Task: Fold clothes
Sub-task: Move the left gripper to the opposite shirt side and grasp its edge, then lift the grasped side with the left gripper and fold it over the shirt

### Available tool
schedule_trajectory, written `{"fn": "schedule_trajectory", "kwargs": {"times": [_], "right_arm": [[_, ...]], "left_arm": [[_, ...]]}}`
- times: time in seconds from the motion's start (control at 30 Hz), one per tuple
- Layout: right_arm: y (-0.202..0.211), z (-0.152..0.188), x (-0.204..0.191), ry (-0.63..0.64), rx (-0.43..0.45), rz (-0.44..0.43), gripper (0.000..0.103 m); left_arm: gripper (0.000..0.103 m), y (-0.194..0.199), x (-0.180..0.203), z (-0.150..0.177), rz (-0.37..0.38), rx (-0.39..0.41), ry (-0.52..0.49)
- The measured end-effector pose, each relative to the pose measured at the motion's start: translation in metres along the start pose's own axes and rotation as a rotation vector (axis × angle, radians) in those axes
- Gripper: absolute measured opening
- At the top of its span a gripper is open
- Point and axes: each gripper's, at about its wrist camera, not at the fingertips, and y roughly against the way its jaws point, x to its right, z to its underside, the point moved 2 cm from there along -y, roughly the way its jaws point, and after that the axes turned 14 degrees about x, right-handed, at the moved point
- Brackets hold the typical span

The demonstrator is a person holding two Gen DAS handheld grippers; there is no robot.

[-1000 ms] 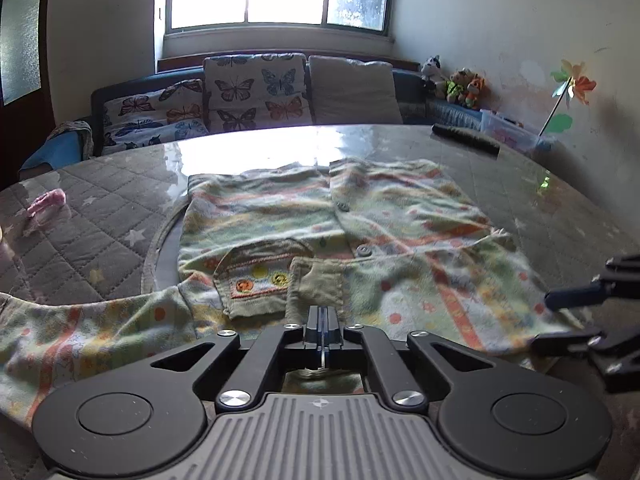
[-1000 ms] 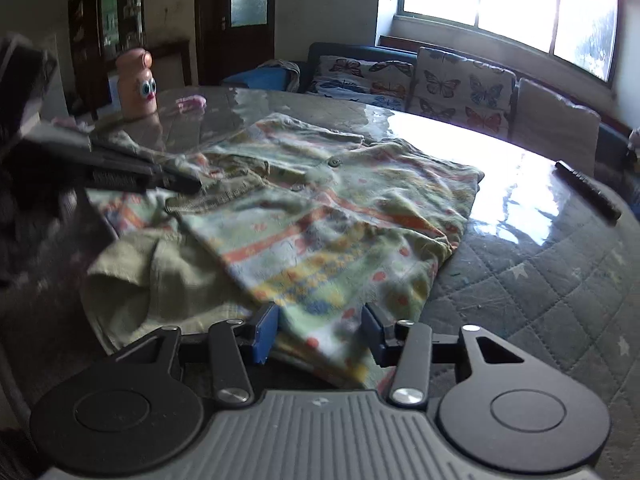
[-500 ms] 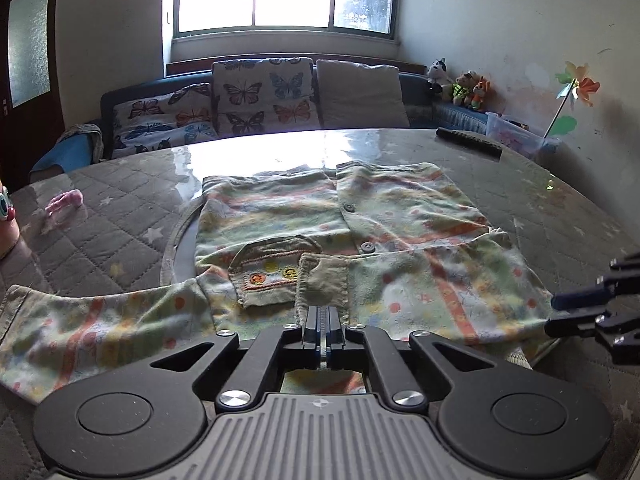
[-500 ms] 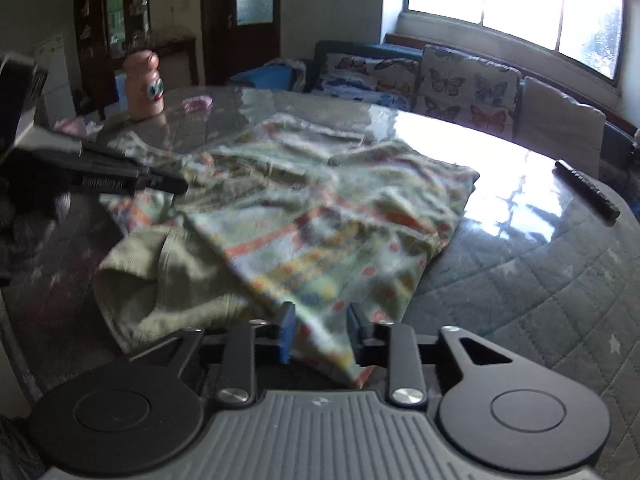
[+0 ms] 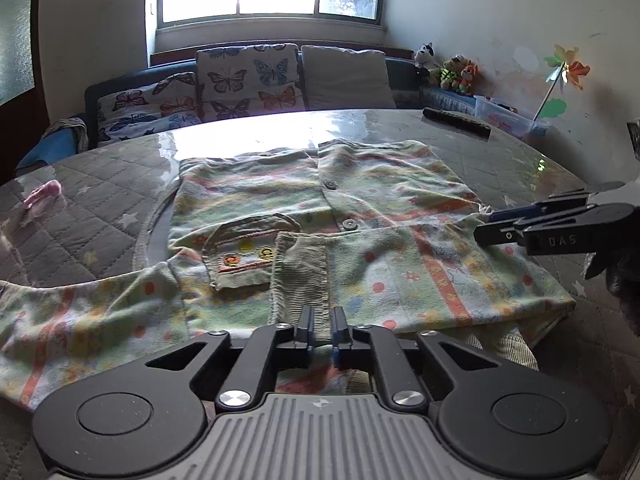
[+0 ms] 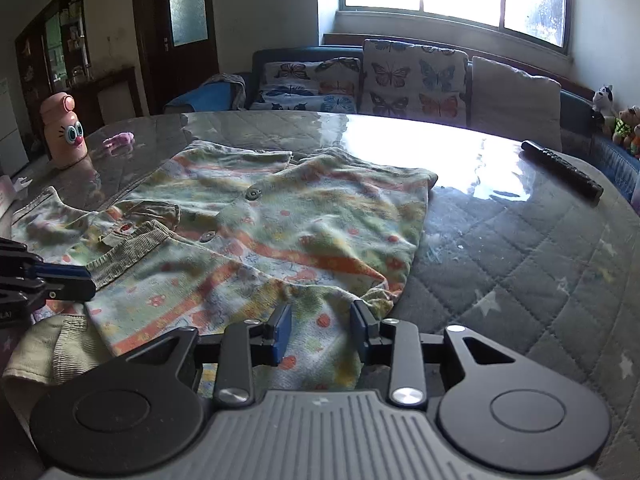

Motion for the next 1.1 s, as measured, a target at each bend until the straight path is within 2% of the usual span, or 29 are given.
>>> {"fn": "schedule_trajectory", "kwargs": {"times": [0.03,0.1,0.17,0.33,0.57,0.83,0.9,1.1], "right_arm": [[0.003,-0.001,-0.004,0.01,0.006,-0.002,0.039],[0.008,-0.002,-0.012,0.03,0.019,-0.007,0.04],[0.012,-0.001,-0.02,0.045,0.018,-0.029,0.049],[0.013,0.0,-0.041,0.089,0.02,-0.065,0.057],[0.012,-0.004,-0.052,0.087,0.029,-0.091,0.06],[0.01,0.001,-0.051,0.076,0.011,-0.088,0.06],[0.01,0.001,-0.051,0.076,0.01,-0.088,0.06],[0.011,0.0,-0.051,0.073,0.014,-0.092,0.06]], "left_arm": [[0.025,0.003,-0.003,0.0,-0.008,0.006,0.007],[0.025,0.009,-0.012,0.001,-0.037,0.013,0.017],[0.03,0.015,-0.024,0.003,-0.076,0.018,0.04],[0.05,0.032,-0.071,0.011,-0.24,0.026,0.108],[0.057,0.056,-0.15,0.017,-0.522,0.049,0.205],[0.059,0.066,-0.216,0.021,-0.727,0.052,0.281],[0.059,0.065,-0.224,0.023,-0.749,0.04,0.292],[0.058,0.06,-0.233,0.025,-0.742,0.042,0.321]]}}
